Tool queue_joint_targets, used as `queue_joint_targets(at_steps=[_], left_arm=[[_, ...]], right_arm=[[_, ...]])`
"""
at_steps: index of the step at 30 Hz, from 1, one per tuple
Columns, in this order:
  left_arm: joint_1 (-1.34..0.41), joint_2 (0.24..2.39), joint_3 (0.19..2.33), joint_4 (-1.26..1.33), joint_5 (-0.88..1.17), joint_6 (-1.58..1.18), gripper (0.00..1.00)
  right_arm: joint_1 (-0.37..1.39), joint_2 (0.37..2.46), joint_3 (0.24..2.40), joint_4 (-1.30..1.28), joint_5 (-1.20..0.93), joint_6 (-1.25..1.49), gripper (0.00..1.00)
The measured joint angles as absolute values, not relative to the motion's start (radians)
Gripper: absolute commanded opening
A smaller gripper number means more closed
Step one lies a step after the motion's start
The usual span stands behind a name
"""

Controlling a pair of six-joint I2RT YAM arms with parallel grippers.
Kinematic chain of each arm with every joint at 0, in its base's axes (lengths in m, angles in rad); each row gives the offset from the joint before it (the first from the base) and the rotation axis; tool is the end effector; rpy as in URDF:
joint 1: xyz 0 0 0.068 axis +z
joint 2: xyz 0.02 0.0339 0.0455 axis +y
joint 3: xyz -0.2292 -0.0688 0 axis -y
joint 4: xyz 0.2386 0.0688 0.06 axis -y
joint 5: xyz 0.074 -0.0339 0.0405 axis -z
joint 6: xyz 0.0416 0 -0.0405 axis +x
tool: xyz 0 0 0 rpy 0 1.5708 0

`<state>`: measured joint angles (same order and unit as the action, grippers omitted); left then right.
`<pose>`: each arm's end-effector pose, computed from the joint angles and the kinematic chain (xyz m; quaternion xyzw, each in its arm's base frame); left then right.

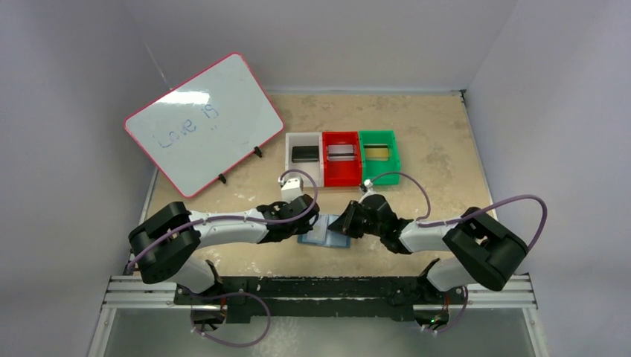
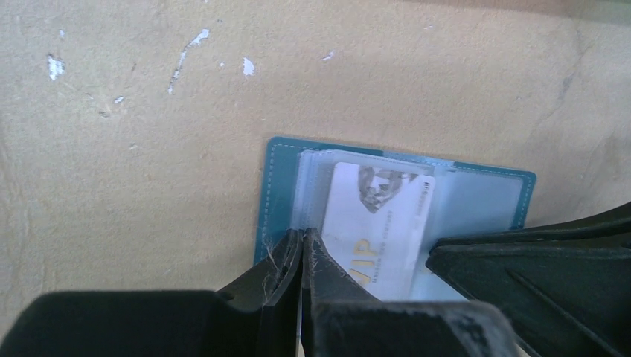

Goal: Take the credit cards out of the card holder

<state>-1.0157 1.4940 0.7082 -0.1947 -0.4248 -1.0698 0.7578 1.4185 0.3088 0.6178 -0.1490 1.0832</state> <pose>0.1599 -0.2253 0.1227 -0.0866 0.9333 -0.1440 0.3175 0.1749 0.1740 0.0987 0.1009 0.8505 0.4464 0.2593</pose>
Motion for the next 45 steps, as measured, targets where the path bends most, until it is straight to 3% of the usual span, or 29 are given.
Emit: queue_joint_targets(at_steps=[8,10,16,20,29,39,45], left_arm=[[-1.015,1.499,0.708,-0.218,-0.432,-1.055,0.0],[-1.015,1.499,0.708,-0.219,-0.432,-1.055,0.0],[-1.015,1.49,0.708,-0.23,-0.432,-1.055,0.0],[-1.015,1.462,0.708,-0.262,-0.44,-1.055,0.01],[-1.015,1.357,0.709,-0.259,-0.45,-1.04,0.13],[-1.015,1.487,0.71,-0.122,-0.288,-1.008,0.07],[-1.018,1.507,0.709,-0.107,-0.305,-1.042,0.03]], right_arm=[[0.758,1.457,0.305,0.688,-0.183,1.082,0.26],[0.758,1.478,0.302,0.719,-0.199,1.085,0.24],[0.757,1.533,0.302,0.775,-0.229,1.089,0.03],[0.757,1.538,0.302,0.785,-0.229,1.1,0.02],[0.757,1.534,0.294,0.786,-0.228,1.108,0.0],[0.756,1.539,0.294,0.793,-0.228,1.116,0.0],[0.756,1.536,0.292,0.791,-0.226,1.119,0.0]])
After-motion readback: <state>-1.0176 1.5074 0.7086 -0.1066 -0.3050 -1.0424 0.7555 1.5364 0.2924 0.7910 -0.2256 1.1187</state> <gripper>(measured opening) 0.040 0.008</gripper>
